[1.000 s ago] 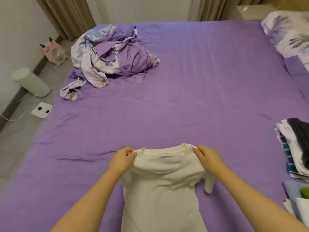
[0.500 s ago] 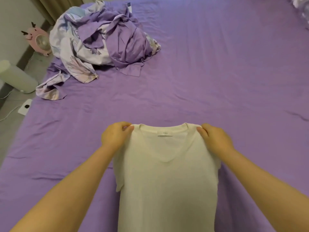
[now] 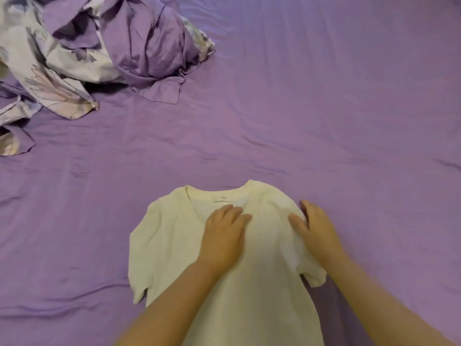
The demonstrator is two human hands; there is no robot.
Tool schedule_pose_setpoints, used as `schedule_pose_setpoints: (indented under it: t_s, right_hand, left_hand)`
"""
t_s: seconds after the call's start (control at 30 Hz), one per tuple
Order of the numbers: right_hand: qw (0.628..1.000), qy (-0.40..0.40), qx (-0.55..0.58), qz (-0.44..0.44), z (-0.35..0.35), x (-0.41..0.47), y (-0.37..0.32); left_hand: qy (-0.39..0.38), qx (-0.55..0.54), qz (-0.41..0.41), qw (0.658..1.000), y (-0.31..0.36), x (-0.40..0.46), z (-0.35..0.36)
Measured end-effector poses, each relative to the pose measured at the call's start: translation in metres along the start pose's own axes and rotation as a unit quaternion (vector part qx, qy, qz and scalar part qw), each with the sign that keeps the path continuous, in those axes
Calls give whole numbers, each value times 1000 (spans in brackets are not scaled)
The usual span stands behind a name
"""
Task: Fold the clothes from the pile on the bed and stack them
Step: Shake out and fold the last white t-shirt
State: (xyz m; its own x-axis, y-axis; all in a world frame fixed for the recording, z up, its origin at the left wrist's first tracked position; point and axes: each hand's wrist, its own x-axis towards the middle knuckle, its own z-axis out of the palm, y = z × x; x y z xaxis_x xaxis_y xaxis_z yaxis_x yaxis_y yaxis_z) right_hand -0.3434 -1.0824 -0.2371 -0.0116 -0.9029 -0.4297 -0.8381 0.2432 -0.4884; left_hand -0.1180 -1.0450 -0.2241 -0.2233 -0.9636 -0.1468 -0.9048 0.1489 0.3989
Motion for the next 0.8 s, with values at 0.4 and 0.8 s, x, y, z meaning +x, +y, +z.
schedule_pose_setpoints:
  t_s: [0.4, 0.8]
  right_hand:
    - [967, -45, 250, 24, -34, -8, 31]
    - [996, -29, 83, 24, -55, 1, 61]
  left_hand:
    - [-99, 127, -19, 987, 45, 50, 42]
    - [-72, 75, -161, 982, 47, 62, 30]
